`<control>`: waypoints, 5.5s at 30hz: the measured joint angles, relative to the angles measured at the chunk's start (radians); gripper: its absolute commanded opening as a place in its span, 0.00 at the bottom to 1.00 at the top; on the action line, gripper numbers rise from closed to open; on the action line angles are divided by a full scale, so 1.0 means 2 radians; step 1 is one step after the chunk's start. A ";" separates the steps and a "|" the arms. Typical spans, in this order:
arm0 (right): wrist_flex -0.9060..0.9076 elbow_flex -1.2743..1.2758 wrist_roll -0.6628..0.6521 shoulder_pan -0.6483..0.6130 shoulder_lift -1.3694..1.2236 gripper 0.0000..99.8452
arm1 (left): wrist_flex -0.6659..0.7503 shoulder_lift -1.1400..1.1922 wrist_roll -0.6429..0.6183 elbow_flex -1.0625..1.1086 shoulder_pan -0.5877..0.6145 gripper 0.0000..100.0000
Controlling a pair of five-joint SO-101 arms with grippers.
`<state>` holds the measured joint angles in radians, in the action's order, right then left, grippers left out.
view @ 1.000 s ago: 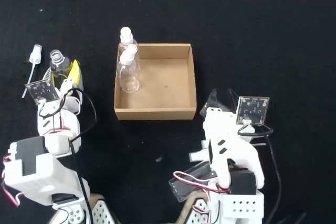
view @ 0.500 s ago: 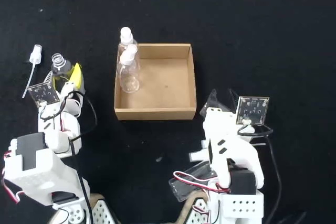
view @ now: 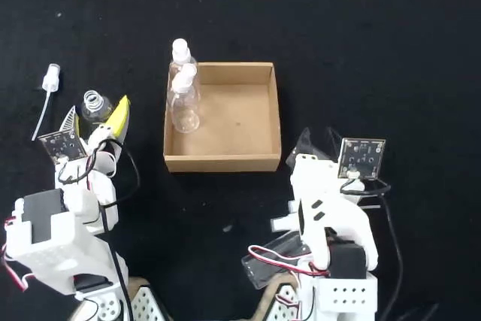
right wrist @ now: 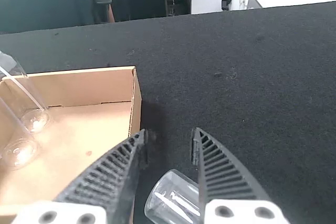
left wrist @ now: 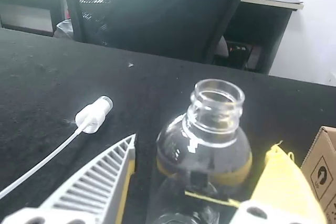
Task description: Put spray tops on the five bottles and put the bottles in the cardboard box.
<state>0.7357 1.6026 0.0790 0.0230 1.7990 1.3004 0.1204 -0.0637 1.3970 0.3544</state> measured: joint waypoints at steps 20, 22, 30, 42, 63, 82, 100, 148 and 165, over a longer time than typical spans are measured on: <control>0.000 0.000 0.000 0.000 0.000 0.13 | 0.170 0.000 0.008 0.082 0.002 0.29; 0.000 0.000 0.000 0.000 0.000 0.13 | 0.174 -0.001 0.022 0.082 0.002 0.29; 0.000 0.000 0.000 0.000 0.000 0.13 | 0.176 -0.082 0.031 0.114 0.002 0.29; 0.000 0.000 0.000 0.000 0.000 0.13 | -0.137 -0.425 0.032 0.127 0.003 0.29; 0.000 0.000 0.000 0.000 0.000 0.13 | -0.650 -0.476 0.035 -0.223 0.162 0.27; 0.000 0.000 0.000 0.000 0.000 0.13 | -0.908 0.013 0.111 -0.660 0.168 0.25; 0.000 0.000 0.000 0.000 0.000 0.13 | -0.996 0.293 0.183 -0.954 0.120 0.25; 0.000 0.000 0.000 0.000 0.000 0.13 | -1.362 0.380 0.249 -1.261 0.188 0.03; 0.000 0.000 0.000 0.000 0.000 0.13 | -1.528 0.380 0.224 -1.503 0.254 0.03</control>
<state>0.7357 1.6026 0.0790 0.0230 1.7990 -1.7561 0.8800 0.3844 -1.6088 0.8623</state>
